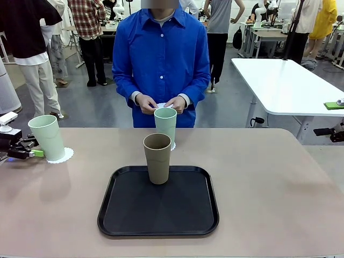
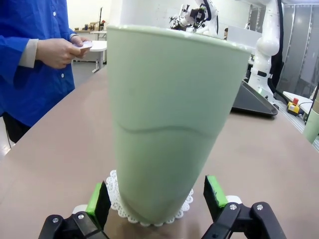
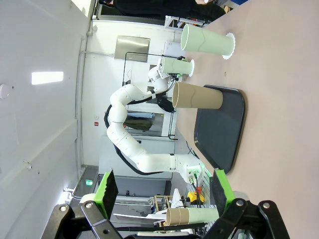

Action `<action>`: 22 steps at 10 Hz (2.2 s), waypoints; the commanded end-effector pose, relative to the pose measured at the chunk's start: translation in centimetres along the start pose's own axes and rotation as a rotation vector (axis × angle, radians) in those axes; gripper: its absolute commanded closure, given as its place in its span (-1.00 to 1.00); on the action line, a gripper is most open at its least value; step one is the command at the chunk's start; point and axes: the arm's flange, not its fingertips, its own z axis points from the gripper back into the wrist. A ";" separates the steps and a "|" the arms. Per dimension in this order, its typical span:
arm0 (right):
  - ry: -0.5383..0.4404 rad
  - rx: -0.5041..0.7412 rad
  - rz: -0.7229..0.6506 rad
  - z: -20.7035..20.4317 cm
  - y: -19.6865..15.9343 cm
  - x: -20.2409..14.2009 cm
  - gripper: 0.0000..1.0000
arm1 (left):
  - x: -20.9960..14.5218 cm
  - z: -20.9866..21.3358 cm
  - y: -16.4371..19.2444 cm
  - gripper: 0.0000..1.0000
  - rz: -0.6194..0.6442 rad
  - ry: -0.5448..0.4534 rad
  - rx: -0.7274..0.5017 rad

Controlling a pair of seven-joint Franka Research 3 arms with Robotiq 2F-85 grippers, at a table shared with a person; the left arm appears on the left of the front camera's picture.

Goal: Place coasters on the table and set cups on them.
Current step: Take one Reusable plastic cup from the Flat Tray and place it on a coaster set by the human.

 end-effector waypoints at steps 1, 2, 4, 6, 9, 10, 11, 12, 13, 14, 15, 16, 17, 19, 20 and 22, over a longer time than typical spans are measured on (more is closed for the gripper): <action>0.001 0.006 0.006 0.0 0.2 -0.2 -1.00 | 0.2 1.4 0.0 -1.00 0.039 0.051 0.009; 0.001 0.006 0.006 0.0 0.2 -0.2 -1.00 | 0.2 2.1 -0.2 -1.00 0.038 0.069 0.023; 0.001 0.006 0.006 0.0 0.2 -0.2 -1.00 | 2.8 4.0 -2.1 -1.00 0.004 0.115 0.105; 0.001 0.006 0.006 0.0 0.2 -0.2 -1.00 | 8.0 5.0 -6.9 -1.00 0.047 0.344 0.352; 0.001 0.006 0.006 0.0 0.2 -0.2 -1.00 | 16.6 4.4 -13.4 -1.00 0.026 0.456 0.538; 0.001 0.006 0.006 0.0 0.2 -0.2 -1.00 | 18.2 4.1 -14.1 -1.00 0.063 0.498 0.587; 0.001 0.006 0.006 0.0 0.2 -0.2 -1.00 | 19.1 3.6 -15.5 -1.00 0.140 0.569 0.659; 0.001 0.006 0.006 0.0 0.2 -0.2 -1.00 | 20.2 3.0 -16.6 -1.00 0.167 0.634 0.674; 0.001 0.006 0.006 0.0 0.2 -0.2 -1.00 | 21.2 2.3 -18.7 -1.00 0.178 0.700 0.669; 0.001 0.006 0.006 0.0 0.2 -0.2 -1.00 | 22.3 1.6 -20.9 -1.00 0.169 0.771 0.678; 0.001 0.006 0.006 0.0 0.2 -0.2 -1.00 | 22.1 0.5 -23.1 -1.00 0.143 0.855 0.685; 0.001 0.006 0.006 0.0 0.2 -0.2 -1.00 | 21.2 -1.0 -25.2 -1.00 0.128 0.964 0.667; 0.001 0.006 0.006 0.0 0.2 -0.2 -1.00 | 20.4 -2.4 -26.9 -1.00 0.096 0.996 0.639; 0.001 0.006 0.006 0.0 0.2 -0.2 -1.00 | 19.5 -4.6 -29.0 -1.00 0.015 1.047 0.656; 0.001 0.006 0.006 0.0 0.2 -0.2 -1.00 | 20.5 -5.4 -29.4 -1.00 -0.014 1.037 0.659; 0.001 0.006 0.006 0.0 0.2 -0.2 -1.00 | 23.1 -2.7 -25.5 -1.00 0.005 1.051 0.636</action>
